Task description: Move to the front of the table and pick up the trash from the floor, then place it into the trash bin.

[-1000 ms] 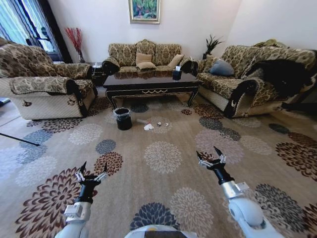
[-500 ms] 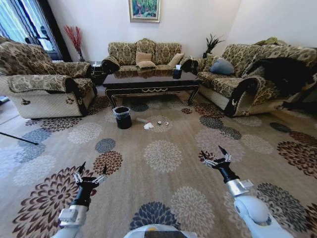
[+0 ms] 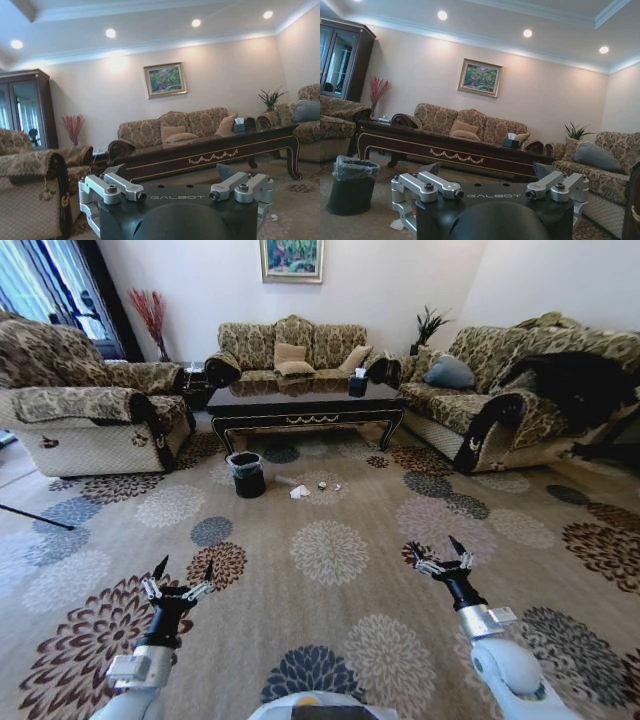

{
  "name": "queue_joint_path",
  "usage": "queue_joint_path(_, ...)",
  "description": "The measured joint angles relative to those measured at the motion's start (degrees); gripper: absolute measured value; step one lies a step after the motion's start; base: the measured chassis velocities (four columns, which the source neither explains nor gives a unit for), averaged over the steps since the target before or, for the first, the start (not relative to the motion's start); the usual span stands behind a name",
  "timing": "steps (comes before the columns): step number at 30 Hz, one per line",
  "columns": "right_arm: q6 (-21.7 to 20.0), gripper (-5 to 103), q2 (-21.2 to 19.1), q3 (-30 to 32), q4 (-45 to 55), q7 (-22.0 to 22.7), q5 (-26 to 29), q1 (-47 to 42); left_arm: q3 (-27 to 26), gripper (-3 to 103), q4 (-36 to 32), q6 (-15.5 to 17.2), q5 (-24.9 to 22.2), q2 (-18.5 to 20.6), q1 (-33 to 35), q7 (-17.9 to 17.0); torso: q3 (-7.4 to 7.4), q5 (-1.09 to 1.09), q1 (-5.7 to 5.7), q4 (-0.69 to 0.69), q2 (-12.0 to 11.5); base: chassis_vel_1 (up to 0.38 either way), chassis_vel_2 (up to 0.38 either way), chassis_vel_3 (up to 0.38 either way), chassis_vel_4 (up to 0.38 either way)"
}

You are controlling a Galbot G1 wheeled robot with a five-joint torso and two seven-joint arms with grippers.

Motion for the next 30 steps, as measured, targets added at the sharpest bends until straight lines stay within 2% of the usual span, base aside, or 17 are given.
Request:
queue_joint_path(3,0.0,100,-0.84,0.46,-0.45,0.02,0.01,0.22,-0.65,100,2.53,-0.18,0.01,1.6,-1.15,0.08,-0.39,0.0,-0.19,0.0,-0.57,0.0,0.0,0.0,0.0)
queue_joint_path(5,0.01,100,-1.73,0.66,-0.87,0.17,0.09,0.55,-1.5,100,7.81,-0.87,-0.23,3.38,-3.18,-0.06,-0.89,-0.02,-0.41,-0.01,-1.32,0.0,0.0,0.0,0.0)
queue_joint_path(9,0.12,100,-2.29,0.75,-1.63,0.25,0.05,0.87,-2.39,100,11.5,-1.24,-1.38,4.18,-4.42,-0.16,-1.45,-0.02,-0.6,0.0,-2.07,0.0,0.0,0.0,0.0)
queue_joint_path(16,0.19,100,-2.58,0.89,-2.27,0.69,0.08,0.95,-3.27,100,12.42,-1.36,-3.35,5.59,-4.52,-0.21,-2.57,0.0,-0.91,0.0,-3.5,0.0,0.0,0.0,0.0)
queue_joint_path(25,0.88,100,-0.58,-1.19,-0.06,1.91,3.7,-0.58,0.42,100,8.04,-0.86,-0.79,0.86,-3.91,-0.79,-4.14,-0.01,-1.33,0.01,-5.48,0.0,0.0,0.0,0.0)
queue_joint_path(30,1.12,100,0.63,-1.85,0.24,1.92,2.0,-1.31,0.59,100,8.72,-1.21,-0.11,0.16,-4.48,-1.18,-5.04,-0.01,-1.58,0.0,-6.62,0.0,0.0,0.0,0.0)
